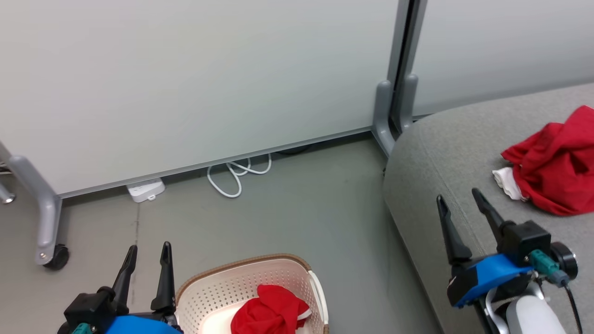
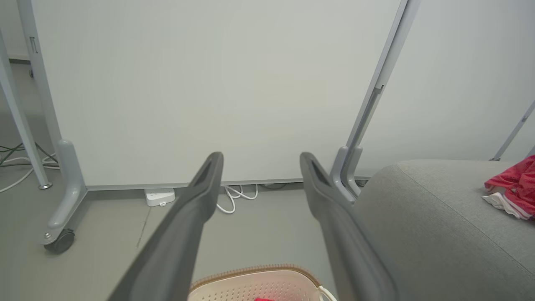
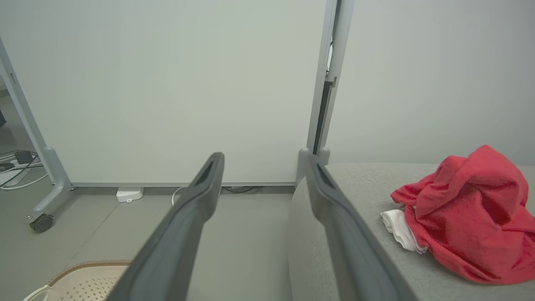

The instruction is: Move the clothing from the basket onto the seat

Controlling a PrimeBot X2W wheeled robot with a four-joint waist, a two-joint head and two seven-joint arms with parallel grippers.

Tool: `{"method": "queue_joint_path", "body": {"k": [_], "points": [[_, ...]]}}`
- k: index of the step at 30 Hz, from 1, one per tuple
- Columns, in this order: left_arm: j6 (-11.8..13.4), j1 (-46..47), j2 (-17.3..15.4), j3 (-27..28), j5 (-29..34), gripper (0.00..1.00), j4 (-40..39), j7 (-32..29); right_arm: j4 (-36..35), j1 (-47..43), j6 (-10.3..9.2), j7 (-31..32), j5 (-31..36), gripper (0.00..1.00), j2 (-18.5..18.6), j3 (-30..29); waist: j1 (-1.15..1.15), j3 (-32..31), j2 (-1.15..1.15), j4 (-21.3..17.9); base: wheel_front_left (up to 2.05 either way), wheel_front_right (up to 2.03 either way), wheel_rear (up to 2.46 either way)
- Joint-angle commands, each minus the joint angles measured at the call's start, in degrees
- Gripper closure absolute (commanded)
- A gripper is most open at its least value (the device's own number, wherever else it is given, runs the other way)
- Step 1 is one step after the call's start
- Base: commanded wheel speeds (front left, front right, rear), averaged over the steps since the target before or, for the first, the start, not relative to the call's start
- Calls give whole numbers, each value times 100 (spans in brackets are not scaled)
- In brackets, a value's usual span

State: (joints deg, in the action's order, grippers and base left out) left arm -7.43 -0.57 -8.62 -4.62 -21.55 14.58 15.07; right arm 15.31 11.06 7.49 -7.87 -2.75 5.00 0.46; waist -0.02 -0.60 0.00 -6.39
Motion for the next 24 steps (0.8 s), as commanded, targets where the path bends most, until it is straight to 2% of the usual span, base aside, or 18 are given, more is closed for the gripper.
{"method": "queue_joint_path", "body": {"k": [1,10,24], "points": [[-7,-88,10,51,60,0,34,15,-128,-215,1,36,47,0,-64,11,2,-110,0,179,0,0,0],[-7,-272,67,299,153,0,230,15,-553,-773,1,171,175,0,-202,111,2,-153,0,374,0,0,0],[-7,-163,109,263,229,0,287,15,-643,-831,1,258,26,0,-216,170,2,-70,0,394,0,0,0]]}}
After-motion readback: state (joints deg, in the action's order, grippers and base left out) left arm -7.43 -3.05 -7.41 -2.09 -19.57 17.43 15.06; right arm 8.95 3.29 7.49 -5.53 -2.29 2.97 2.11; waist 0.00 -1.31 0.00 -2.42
